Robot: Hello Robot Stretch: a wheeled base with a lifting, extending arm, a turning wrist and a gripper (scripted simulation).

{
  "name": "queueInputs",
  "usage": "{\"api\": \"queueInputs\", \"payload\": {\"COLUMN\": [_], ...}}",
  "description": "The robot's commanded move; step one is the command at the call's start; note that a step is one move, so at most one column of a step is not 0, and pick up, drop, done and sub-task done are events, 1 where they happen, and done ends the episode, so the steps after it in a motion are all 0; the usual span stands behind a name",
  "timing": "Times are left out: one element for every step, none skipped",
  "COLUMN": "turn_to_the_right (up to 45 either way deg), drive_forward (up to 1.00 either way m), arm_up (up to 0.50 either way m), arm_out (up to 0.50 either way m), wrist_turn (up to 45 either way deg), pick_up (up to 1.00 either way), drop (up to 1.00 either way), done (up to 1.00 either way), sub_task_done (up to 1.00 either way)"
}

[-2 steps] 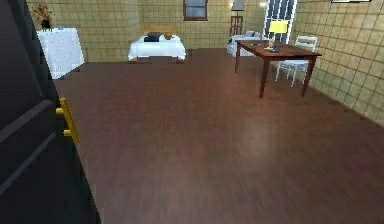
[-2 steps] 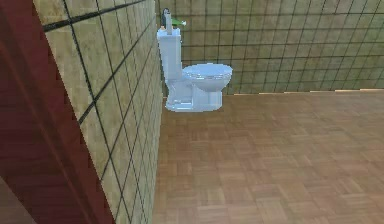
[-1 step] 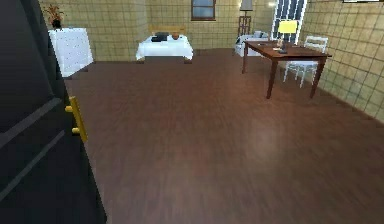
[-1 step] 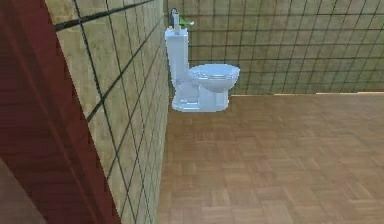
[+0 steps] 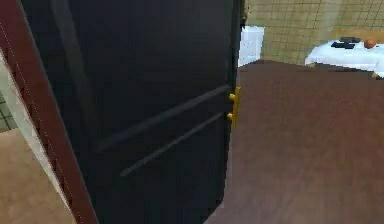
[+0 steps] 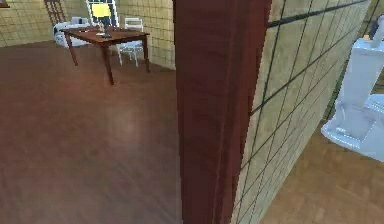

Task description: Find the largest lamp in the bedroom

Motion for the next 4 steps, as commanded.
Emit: {"api": "queueInputs", "payload": {"turn_to_the_right": [-45.0, -45.0, 0.0, 45.0], "drive_forward": [0.00, 0.00, 0.05, 0.00], "arm_up": [0.00, 0.00, 0.00, 0.00], "arm_out": [0.00, 0.00, 0.00, 0.00], "wrist_turn": [0.0, 0.0, 0.0, 0.0], "pick_up": [0.00, 0.00, 0.00, 0.00], "drop": [0.00, 0.00, 0.00, 0.00], "done": [0.00, 0.00, 0.00, 0.00], "sub_task_done": [0.00, 0.00, 0.00, 0.00]}}
